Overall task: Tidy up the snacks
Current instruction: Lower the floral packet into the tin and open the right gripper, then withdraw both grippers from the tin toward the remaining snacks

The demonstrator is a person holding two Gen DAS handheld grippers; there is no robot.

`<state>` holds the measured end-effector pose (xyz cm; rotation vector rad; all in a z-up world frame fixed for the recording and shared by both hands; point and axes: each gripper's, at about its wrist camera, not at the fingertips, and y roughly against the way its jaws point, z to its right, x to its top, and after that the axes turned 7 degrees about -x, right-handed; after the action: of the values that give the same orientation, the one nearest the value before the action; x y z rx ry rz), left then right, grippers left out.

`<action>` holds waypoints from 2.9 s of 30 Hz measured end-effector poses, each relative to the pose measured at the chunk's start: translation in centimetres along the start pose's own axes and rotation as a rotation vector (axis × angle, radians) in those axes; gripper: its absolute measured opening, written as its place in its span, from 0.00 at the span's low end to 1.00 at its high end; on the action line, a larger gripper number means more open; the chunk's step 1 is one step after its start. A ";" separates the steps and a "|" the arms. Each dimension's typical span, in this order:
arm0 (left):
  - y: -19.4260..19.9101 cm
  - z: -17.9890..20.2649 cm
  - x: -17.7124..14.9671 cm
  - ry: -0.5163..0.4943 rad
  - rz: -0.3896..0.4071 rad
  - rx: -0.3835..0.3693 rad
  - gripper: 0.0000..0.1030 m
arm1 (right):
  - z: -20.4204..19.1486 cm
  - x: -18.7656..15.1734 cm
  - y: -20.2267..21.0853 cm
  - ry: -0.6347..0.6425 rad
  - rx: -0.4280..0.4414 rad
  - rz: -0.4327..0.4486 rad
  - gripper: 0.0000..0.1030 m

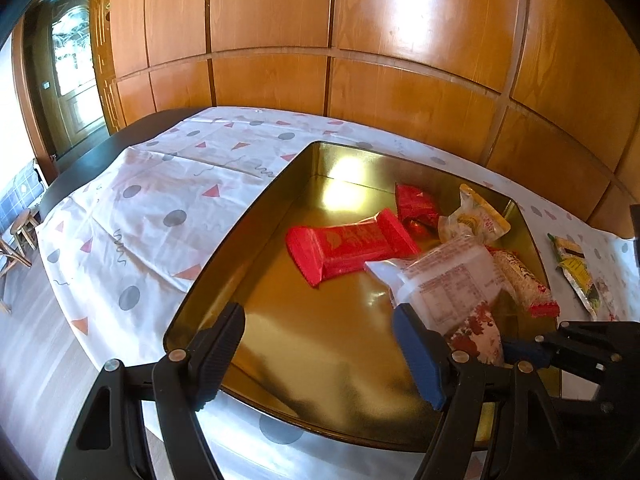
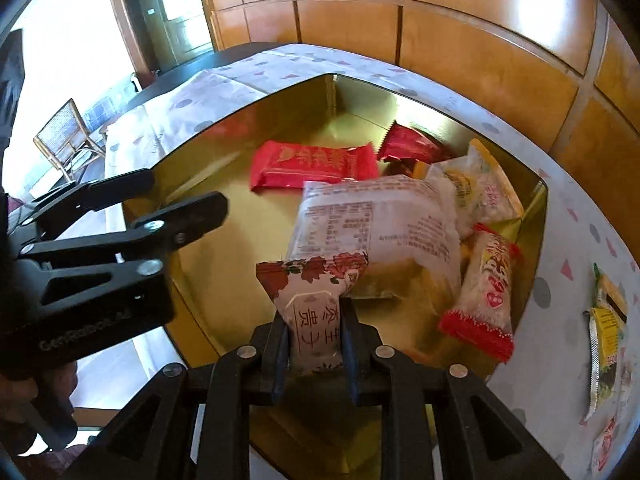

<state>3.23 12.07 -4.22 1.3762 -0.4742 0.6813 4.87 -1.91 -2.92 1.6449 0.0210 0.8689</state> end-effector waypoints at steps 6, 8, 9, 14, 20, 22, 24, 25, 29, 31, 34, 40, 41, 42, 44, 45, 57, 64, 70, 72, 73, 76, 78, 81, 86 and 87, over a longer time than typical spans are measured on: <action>-0.2 -0.1 -0.1 0.009 -0.003 0.010 0.75 | 0.2 -1.0 0.3 -0.040 0.020 0.004 0.30; -0.1 0.0 -0.1 0.005 -0.004 0.010 0.75 | 0.6 -1.1 0.5 -0.062 0.017 0.015 0.30; -0.1 0.0 -0.2 0.002 -0.004 0.009 0.75 | 0.6 -1.2 0.7 -0.070 0.017 0.021 0.30; 0.2 0.3 -0.1 -0.008 0.004 0.008 0.75 | 1.2 -1.5 1.4 -0.103 0.025 0.041 0.30; 0.5 0.6 -0.2 -0.017 0.003 0.009 0.75 | 1.1 -2.1 2.5 -0.122 0.036 0.071 0.30; 0.6 0.8 -0.2 -0.021 0.006 0.007 0.75 | 1.0 -2.2 3.1 -0.127 0.035 0.087 0.30; 0.9 1.0 -0.2 -0.026 0.010 0.005 0.75 | 1.1 -2.4 3.7 -0.137 0.033 0.107 0.30; 1.0 1.1 -0.2 -0.029 0.013 0.004 0.76 | 1.3 -2.5 4.0 -0.148 0.034 0.116 0.30; 1.3 1.5 -0.2 -0.040 0.021 0.006 0.77 | 1.9 -3.0 4.9 -0.185 0.022 0.139 0.30; 1.4 1.8 -0.3 -0.049 0.023 0.003 0.77 | 2.2 -3.3 5.5 -0.198 0.010 0.155 0.30; 1.6 2.2 -0.4 -0.065 0.023 -0.002 0.77 | 2.8 -3.8 6.5 -0.219 -0.009 0.176 0.31; 1.9 3.3 -0.6 -0.098 0.030 -0.011 0.77 | 4.5 -5.1 8.2 -0.283 -0.032 0.207 0.31; 2.0 3.5 -0.6 -0.105 0.031 -0.013 0.77 | 4.8 -5.3 8.4 -0.293 -0.035 0.208 0.31; 2.1 3.7 -0.7 -0.111 0.032 -0.016 0.77 | 5.2 -5.5 8.5 -0.305 -0.039 0.208 0.31; 2.2 4.0 -0.7 -0.118 0.035 -0.022 0.77 | 6.0 -6.0 8.8 -0.334 -0.051 0.207 0.31; 2.2 4.1 -0.7 -0.121 0.034 -0.024 0.77 | 6.5 -6.4 8.9 -0.351 -0.056 0.206 0.31; 2.9 6.0 -0.5 -0.165 0.045 -0.057 0.77 | 11.4 -10.7 8.8 -0.517 -0.126 0.152 0.31; 2.8 7.5 -0.5 -0.201 0.037 -0.078 0.77 | 14.7 -14.1 8.9 -0.631 -0.199 0.112 0.31; 2.9 8.7 -0.6 -0.230 0.033 -0.097 0.77 | 16.8 -17.0 9.2 -0.682 -0.277 0.076 0.31; 3.0 9.2 -0.5 -0.245 0.036 -0.107 0.77 | 17.5 -18.1 9.3 -0.703 -0.292 0.064 0.31; 3.1 9.6 -0.5 -0.253 0.036 -0.113 0.77 | 17.9 -18.7 9.3 -0.717 -0.301 0.055 0.31; 3.2 10.8 -0.4 -0.282 0.038 -0.135 0.77 | 18.9 -20.5 9.6 -0.754 -0.323 0.038 0.31; 3.3 11.7 -0.3 -0.302 0.041 -0.146 0.77 | 19.5 -21.7 9.9 -0.779 -0.340 0.029 0.31; 3.4 12.9 -0.2 -0.329 0.041 -0.161 0.77 | 20.2 -23.0 10.2 -0.806 -0.362 0.019 0.31; 3.3 15.9 -0.3 -0.391 0.027 -0.211 0.77 | 21.1 -24.9 10.4 -0.843 -0.382 0.002 0.31; 3.2 16.4 -0.3 -0.399 0.022 -0.221 0.77 | 21.2 -25.1 10.4 -0.847 -0.378 0.005 0.31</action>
<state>2.14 -3.93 0.37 1.2984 -0.8570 0.3558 -6.17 -34.27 -7.22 1.5304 -0.6905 0.1097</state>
